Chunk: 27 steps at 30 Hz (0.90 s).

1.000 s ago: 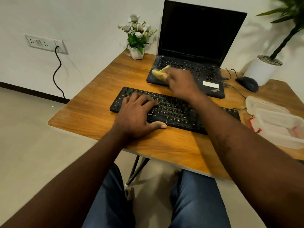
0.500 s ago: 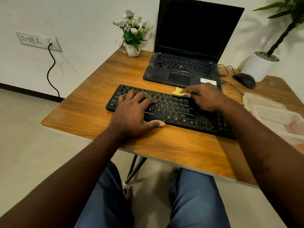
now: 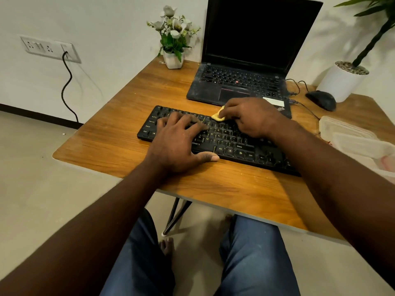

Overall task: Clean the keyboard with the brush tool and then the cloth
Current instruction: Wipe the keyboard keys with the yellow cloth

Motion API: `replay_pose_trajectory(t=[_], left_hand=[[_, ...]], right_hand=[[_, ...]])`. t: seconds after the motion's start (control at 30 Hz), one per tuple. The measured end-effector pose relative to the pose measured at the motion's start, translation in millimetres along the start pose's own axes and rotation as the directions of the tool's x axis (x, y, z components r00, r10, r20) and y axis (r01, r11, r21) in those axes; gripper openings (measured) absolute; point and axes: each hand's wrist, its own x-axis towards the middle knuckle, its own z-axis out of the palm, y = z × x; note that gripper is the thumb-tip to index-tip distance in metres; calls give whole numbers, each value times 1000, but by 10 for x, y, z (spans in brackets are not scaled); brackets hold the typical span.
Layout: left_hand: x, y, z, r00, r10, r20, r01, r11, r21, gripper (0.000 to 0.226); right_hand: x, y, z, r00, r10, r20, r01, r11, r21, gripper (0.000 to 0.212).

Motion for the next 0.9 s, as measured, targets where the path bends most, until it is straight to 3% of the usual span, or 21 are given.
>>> replay_pose_trajectory(t=[0.37,0.47,0.57,0.63,0.7,0.9], left_hand=[[-13,6,8,1000,-11,0,11,1000,14,101],[-16,4,8,1000,-21,11,21,1000,14,103],[-33,19,-11,1000,-20,7,20,1000,6,105],[-38,19,-23,1000,-18,8,18,1000,9,106],[-39,5,-27,1000,-17,3,17,1000,10,108],[-35,9,2,999,-31,-10,31,999,-44,117]], right_hand=[[-21,-130,-81,985,-172,-8,168,970,-176,43],[-46,-138,-76,991,-132,-15,129,985,-110,42],[-97,-86,-45,999,-38,-2,38,996,84,36],[-159,-52,-5,987,158,-40,-131,914,384,29],[-187,-94,57,941,323,-102,-221,815,536,27],[-216,-622,181,963,205,-173,-137,931,340,30]])
